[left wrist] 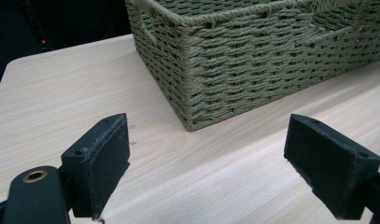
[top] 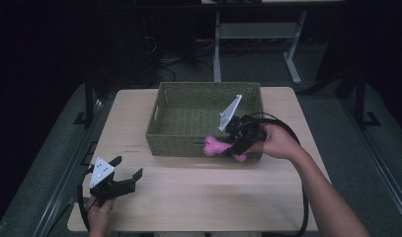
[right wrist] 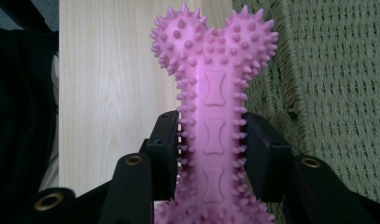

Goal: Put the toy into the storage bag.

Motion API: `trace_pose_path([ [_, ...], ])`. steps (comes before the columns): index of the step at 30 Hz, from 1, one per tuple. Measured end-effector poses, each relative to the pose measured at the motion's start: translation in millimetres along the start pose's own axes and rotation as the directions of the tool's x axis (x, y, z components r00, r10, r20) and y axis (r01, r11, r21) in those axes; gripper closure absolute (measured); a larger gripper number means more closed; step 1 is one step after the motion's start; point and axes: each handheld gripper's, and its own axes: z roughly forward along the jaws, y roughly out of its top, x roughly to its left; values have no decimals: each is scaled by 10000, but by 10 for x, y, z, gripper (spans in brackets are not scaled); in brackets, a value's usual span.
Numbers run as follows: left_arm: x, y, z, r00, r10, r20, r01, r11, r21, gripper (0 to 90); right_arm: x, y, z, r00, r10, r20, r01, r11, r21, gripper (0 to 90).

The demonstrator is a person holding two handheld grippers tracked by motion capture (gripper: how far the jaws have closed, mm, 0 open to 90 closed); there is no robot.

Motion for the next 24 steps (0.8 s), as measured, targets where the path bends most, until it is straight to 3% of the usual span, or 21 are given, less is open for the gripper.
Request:
trace_pose_path([
  [24,8,-1,0,10000,-31,-1,31,10000,-1,138,-334,224,-183,9997,158,197,-160,9998,137,581],
])
